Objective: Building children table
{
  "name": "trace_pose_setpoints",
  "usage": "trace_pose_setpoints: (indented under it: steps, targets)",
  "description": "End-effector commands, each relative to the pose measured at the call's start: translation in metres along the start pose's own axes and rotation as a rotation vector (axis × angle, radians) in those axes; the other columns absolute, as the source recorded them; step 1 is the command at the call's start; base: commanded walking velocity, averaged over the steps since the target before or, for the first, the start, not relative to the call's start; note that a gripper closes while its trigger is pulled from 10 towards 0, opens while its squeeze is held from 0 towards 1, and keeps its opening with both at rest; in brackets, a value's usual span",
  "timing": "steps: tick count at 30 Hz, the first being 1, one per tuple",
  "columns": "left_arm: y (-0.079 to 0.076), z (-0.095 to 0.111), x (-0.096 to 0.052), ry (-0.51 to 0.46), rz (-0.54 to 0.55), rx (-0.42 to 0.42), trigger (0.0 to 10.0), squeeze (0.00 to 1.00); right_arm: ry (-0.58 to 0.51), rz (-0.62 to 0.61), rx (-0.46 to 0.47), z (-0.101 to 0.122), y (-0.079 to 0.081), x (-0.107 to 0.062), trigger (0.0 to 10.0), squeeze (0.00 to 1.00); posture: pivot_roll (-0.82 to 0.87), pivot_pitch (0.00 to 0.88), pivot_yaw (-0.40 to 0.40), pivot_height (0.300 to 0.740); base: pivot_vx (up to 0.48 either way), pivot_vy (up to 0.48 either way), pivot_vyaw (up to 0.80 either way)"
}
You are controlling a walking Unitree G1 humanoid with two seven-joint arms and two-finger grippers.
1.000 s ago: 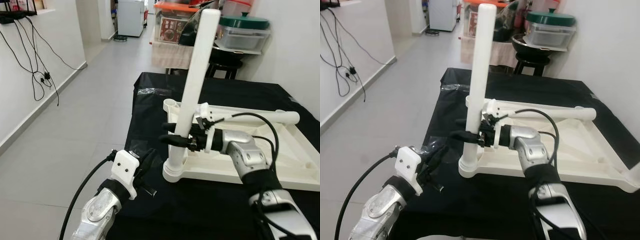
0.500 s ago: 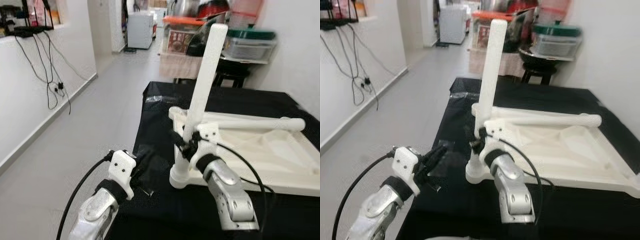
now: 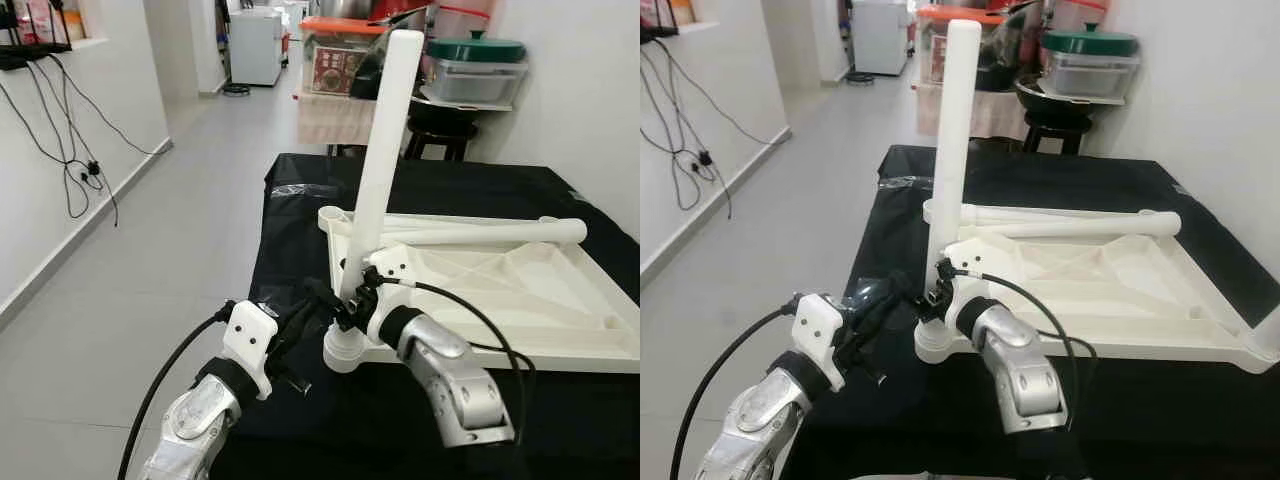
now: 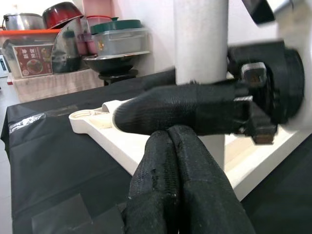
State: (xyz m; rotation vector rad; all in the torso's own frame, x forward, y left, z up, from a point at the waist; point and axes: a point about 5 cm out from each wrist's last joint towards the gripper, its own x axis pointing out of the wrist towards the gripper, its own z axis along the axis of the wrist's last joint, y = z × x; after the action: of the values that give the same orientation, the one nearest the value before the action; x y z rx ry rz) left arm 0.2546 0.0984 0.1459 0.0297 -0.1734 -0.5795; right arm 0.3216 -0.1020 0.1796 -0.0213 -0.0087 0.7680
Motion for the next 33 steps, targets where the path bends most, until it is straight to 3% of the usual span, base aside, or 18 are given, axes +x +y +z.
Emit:
trace_pose_setpoints:
  steps: [1,3,4,5,8,12,13,14,25,30,31,32,33]
  targets:
    - [-0.001,-0.003,0.000,0.011,-0.003,-0.007,10.0,0.00,-0.045,0.107,-0.028,0.009,0.003,0.003,10.0,0.69,0.04,0.000,-0.080,0.740,0.000,0.000,0.00]
    - [-0.001,-0.004,0.000,0.011,-0.004,-0.007,10.0,0.00,-0.047,0.180,-0.058,0.014,-0.001,0.003,10.0,0.69,0.04,0.000,-0.080,0.740,0.000,0.000,0.00]
    - [-0.001,-0.004,0.001,0.010,-0.003,-0.006,10.0,0.00,-0.031,0.267,-0.098,0.016,-0.006,0.003,10.0,0.00,0.05,0.000,-0.084,0.740,0.000,0.000,0.00]
    - [-0.001,-0.004,0.001,0.010,-0.003,-0.006,10.0,0.00,-0.031,0.267,-0.098,0.016,-0.006,0.003,10.0,0.00,0.05,0.000,-0.084,0.740,0.000,0.000,0.00]
    - [-0.002,-0.004,0.002,0.008,0.001,-0.005,10.0,0.00,0.033,0.434,-0.126,0.016,-0.017,0.001,10.0,0.00,0.06,0.000,-0.094,0.740,0.000,0.000,0.00]
    - [-0.003,-0.004,0.002,0.007,0.002,-0.001,10.0,0.00,0.081,0.484,-0.103,0.009,-0.026,0.002,10.0,0.00,0.07,0.000,-0.098,0.740,0.000,0.000,0.00]
    - [-0.003,-0.004,0.002,0.006,0.003,-0.001,10.0,0.00,0.085,0.487,-0.094,0.008,-0.028,0.003,2.0,0.00,0.07,0.000,-0.098,0.740,0.000,0.000,0.00]
    - [-0.003,-0.004,0.002,0.005,0.004,-0.001,10.0,0.00,0.084,0.480,-0.076,0.007,-0.031,0.003,0.0,0.00,0.07,0.000,-0.099,0.740,0.000,0.000,0.00]
    - [-0.005,-0.003,0.001,0.003,-0.001,-0.012,10.0,0.00,0.056,0.388,-0.062,-0.002,-0.040,-0.009,0.0,0.00,0.06,0.000,-0.091,0.740,0.000,0.000,0.00]
    - [-0.005,-0.002,0.000,0.002,-0.008,-0.014,10.0,0.00,0.049,0.222,-0.079,-0.009,-0.032,-0.019,0.0,0.00,0.04,0.000,-0.092,0.740,0.000,0.000,0.00]
    - [-0.004,-0.002,-0.001,0.002,-0.008,-0.012,10.0,0.00,0.044,0.017,-0.048,-0.012,-0.030,-0.012,0.0,0.00,0.04,0.000,-0.091,0.740,0.000,0.000,0.00]
    - [-0.004,-0.002,-0.001,0.002,-0.008,-0.012,10.0,0.00,0.044,0.017,-0.048,-0.012,-0.030,-0.012,0.0,0.00,0.04,0.000,-0.091,0.740,0.000,0.000,0.00]
    - [-0.003,-0.002,-0.002,0.003,-0.008,-0.011,10.0,0.00,0.064,-0.252,-0.026,-0.018,-0.029,-0.012,0.0,0.00,0.03,0.000,-0.088,0.740,0.000,0.000,0.00]
